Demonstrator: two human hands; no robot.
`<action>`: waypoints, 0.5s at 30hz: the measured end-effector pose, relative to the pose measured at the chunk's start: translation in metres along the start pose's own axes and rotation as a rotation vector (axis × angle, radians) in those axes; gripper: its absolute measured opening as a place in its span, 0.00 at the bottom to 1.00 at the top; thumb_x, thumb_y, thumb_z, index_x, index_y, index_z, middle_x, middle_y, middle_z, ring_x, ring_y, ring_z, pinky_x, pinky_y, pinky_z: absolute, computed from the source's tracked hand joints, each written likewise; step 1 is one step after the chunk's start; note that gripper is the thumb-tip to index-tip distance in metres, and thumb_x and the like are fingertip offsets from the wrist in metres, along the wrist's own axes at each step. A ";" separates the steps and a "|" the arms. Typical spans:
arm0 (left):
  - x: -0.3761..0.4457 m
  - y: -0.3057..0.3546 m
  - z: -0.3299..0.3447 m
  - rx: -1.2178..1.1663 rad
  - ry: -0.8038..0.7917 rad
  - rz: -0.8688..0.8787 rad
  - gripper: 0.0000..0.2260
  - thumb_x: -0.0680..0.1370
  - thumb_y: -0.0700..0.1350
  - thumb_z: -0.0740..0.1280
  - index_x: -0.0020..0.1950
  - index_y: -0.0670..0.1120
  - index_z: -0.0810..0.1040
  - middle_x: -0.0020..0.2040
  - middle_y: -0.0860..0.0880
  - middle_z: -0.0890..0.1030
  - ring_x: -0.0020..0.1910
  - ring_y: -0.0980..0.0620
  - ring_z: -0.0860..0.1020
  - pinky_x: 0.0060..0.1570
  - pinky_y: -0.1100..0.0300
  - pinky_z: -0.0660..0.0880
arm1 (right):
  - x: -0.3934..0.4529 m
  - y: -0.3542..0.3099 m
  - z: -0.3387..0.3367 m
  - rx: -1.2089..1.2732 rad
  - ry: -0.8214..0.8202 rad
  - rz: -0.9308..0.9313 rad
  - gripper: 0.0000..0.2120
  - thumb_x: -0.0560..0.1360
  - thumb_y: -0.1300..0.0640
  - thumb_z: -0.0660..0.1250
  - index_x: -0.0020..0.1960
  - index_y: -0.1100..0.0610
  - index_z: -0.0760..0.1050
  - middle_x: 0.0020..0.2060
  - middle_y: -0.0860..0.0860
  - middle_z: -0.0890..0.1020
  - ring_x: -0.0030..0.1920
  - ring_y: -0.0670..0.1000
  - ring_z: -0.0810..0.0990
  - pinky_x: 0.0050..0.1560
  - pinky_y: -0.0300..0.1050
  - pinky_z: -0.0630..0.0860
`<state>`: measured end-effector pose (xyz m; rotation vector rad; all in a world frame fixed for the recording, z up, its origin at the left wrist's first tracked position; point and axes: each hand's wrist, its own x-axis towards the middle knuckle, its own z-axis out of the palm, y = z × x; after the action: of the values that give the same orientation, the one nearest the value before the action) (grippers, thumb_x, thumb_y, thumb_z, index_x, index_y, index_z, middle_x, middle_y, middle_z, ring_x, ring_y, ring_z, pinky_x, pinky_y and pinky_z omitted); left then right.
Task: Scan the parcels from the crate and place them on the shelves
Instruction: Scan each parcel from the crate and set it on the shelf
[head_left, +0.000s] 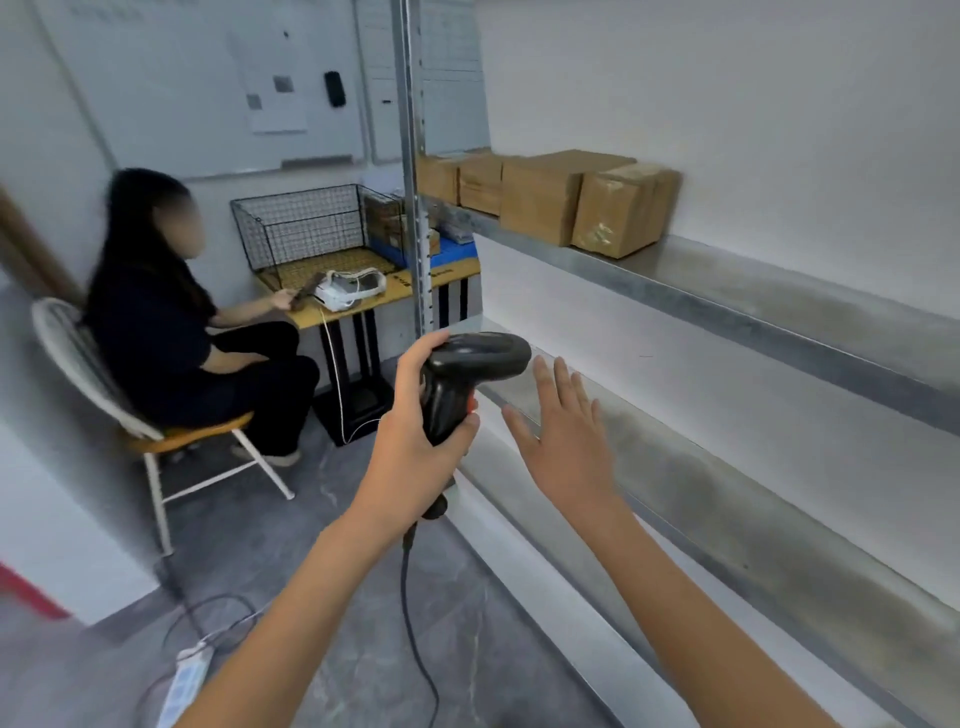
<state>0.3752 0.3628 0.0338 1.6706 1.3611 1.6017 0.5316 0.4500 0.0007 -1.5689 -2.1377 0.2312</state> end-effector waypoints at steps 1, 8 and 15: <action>0.004 -0.005 -0.005 0.003 0.014 -0.003 0.36 0.80 0.34 0.69 0.72 0.69 0.59 0.57 0.50 0.80 0.44 0.54 0.83 0.43 0.56 0.82 | 0.009 -0.007 0.006 0.004 -0.010 -0.015 0.33 0.84 0.39 0.51 0.82 0.49 0.44 0.82 0.51 0.46 0.81 0.54 0.43 0.79 0.56 0.44; 0.064 -0.048 -0.030 0.030 0.068 -0.011 0.36 0.79 0.36 0.71 0.72 0.70 0.59 0.51 0.56 0.82 0.45 0.56 0.83 0.44 0.61 0.81 | 0.091 -0.038 0.051 0.028 -0.062 -0.084 0.33 0.84 0.40 0.50 0.82 0.50 0.42 0.82 0.52 0.46 0.81 0.55 0.43 0.79 0.56 0.43; 0.168 -0.070 -0.048 0.070 0.071 0.067 0.35 0.80 0.35 0.71 0.74 0.65 0.59 0.63 0.49 0.77 0.44 0.59 0.83 0.44 0.65 0.80 | 0.199 -0.060 0.048 0.049 0.064 -0.121 0.32 0.83 0.40 0.53 0.82 0.50 0.48 0.82 0.52 0.49 0.81 0.56 0.47 0.79 0.59 0.46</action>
<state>0.2800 0.5216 0.0658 1.7325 1.4253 1.6837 0.4120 0.6229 0.0382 -1.3948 -2.1517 0.1892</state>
